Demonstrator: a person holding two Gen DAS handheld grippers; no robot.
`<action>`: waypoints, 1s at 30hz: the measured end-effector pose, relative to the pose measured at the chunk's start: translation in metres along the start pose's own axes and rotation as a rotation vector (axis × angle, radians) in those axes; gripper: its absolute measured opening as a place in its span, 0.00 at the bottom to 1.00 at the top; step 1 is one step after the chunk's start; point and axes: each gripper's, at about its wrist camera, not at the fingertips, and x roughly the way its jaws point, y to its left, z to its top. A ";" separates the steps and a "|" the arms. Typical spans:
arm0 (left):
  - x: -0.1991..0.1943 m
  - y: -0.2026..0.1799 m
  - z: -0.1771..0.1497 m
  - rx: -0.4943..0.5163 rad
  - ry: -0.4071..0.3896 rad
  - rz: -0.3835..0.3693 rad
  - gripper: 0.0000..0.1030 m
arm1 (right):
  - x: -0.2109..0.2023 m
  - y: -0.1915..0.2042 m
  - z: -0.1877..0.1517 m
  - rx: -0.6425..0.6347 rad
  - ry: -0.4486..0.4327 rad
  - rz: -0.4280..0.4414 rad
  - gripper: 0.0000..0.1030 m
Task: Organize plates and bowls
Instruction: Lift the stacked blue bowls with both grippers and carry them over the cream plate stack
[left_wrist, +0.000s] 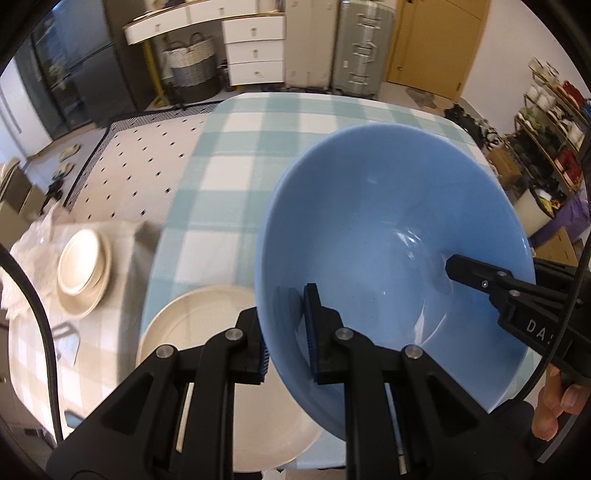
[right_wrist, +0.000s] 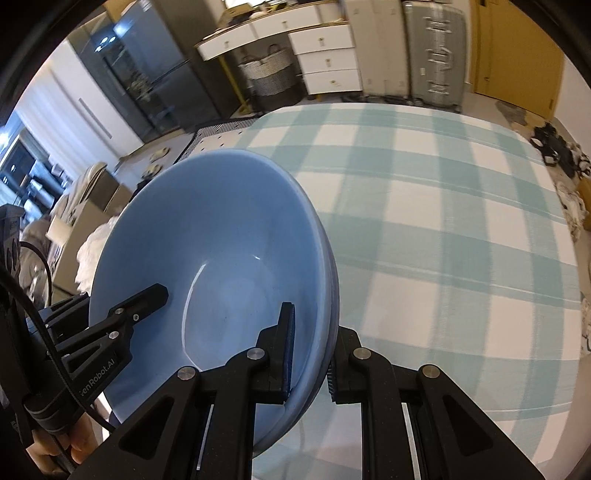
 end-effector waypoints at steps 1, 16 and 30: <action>-0.003 0.009 -0.006 -0.010 0.001 0.003 0.12 | 0.002 0.007 -0.001 -0.007 0.002 0.002 0.14; -0.031 0.138 -0.084 -0.154 0.014 0.078 0.12 | 0.046 0.116 -0.028 -0.135 0.064 0.065 0.14; 0.014 0.148 -0.110 -0.215 0.071 0.055 0.14 | 0.079 0.129 -0.041 -0.176 0.124 0.007 0.14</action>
